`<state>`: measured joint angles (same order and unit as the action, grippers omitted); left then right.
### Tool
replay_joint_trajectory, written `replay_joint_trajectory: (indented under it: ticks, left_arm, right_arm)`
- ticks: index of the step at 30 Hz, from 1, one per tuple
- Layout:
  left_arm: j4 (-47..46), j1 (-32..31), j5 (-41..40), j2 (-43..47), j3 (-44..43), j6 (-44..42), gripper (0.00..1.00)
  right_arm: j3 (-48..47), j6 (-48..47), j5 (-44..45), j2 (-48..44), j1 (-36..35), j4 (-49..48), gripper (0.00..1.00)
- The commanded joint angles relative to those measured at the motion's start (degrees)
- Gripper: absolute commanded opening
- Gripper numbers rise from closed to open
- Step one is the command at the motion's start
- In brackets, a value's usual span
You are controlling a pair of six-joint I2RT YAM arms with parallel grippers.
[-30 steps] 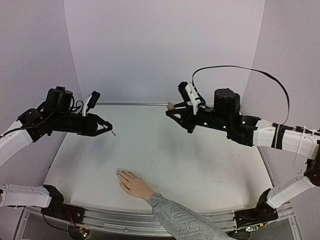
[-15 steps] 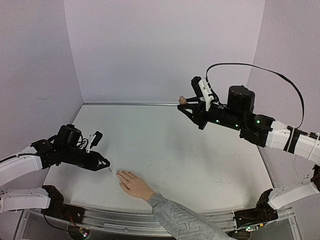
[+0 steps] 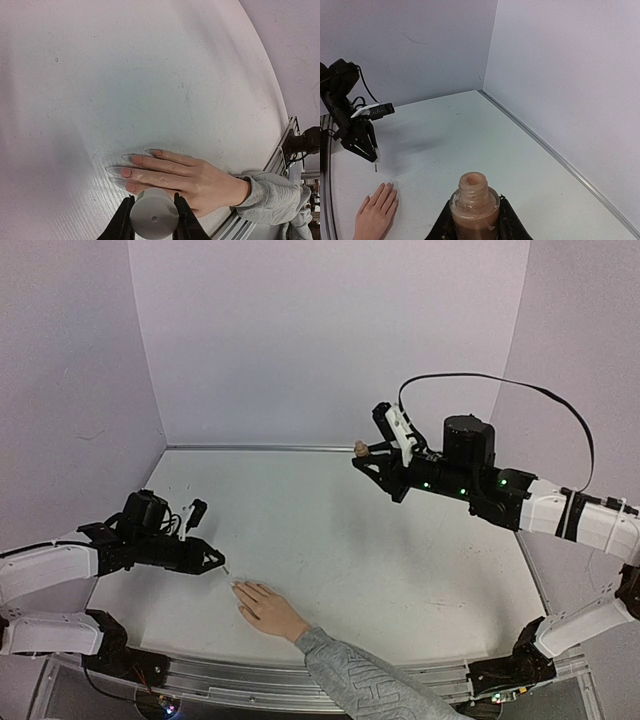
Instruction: Paint the nails
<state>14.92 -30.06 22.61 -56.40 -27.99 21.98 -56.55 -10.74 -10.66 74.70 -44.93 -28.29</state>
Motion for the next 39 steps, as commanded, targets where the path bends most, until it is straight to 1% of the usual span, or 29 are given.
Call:
replay_joint_trajectory:
  ticks: [1,4,13,21,39]
  left_arm:
    - [-4.4,1.8,3.5,-2.6,-0.1,-2.0,0.0]
    - [-5.1,2.4,5.0,-4.7,-0.5,-2.3,0.0]
    - [-5.7,2.5,4.2,-11.0,-2.0,-0.6,0.0]
    - [-6.2,2.5,4.6,-13.4,-2.9,-0.7,0.0]
    - [-9.9,3.1,5.8,-15.7,-1.9,-0.9,0.0]
  right_arm:
    - [-1.3,-0.5,-1.1,0.5,0.8,-2.6,0.0]
    - [-1.5,-0.5,-1.3,0.9,1.1,-2.7,0.0]
    - [-1.7,-0.5,-1.7,1.6,2.2,-2.7,0.0]
    - [-1.5,-0.5,-2.2,2.1,2.6,-2.7,0.0]
    - [-1.5,-0.2,-2.3,3.1,2.9,-2.4,0.0]
